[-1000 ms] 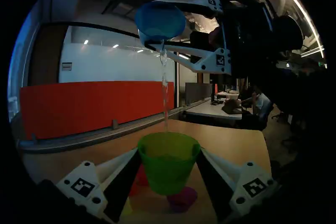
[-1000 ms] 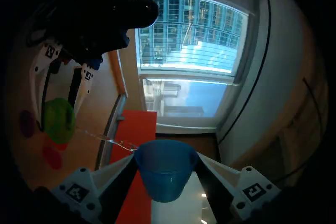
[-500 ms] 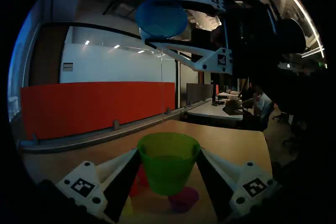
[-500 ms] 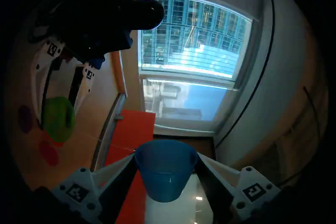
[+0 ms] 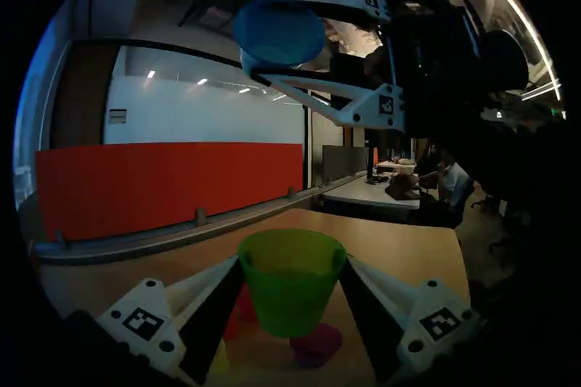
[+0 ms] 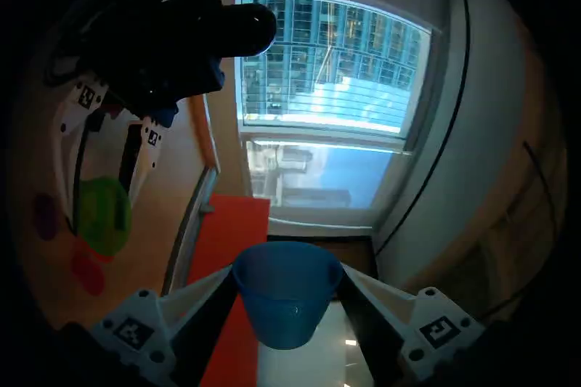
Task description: Pour water
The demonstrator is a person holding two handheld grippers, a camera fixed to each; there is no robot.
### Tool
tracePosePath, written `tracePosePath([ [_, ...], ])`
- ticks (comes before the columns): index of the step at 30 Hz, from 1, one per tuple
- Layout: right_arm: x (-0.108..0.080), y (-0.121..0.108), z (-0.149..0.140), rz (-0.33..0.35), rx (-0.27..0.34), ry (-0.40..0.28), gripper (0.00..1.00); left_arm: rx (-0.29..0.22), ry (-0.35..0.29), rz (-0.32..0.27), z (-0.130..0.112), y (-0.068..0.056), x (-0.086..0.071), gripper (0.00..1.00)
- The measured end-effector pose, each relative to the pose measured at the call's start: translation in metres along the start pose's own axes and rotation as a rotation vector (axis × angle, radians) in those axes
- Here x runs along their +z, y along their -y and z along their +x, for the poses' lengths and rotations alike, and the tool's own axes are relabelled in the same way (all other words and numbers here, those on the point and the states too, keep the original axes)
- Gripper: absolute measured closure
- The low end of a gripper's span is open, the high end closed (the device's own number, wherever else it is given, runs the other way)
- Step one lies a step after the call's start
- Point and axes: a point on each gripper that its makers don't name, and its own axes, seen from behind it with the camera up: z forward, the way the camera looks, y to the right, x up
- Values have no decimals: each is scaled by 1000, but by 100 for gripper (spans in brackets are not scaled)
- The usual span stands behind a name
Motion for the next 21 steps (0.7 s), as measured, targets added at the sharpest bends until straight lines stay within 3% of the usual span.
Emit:
tracePosePath([
  [6, -2, -3, -4, -6, 95, -2, 9, 4, 0, 2, 2, 0, 0, 14],
  [11, -7, -5, -5, -8, 218, -9, 9, 6, -2, 2, 3, -1, 0, 14],
  [15, -12, -6, -5, -9, 341, -20, 9, 8, -3, 2, 4, 0, 0, 14],
  [21, -20, -2, -3, 5, 572, -45, 9, 12, -6, 6, 6, 0, -1, 14],
])
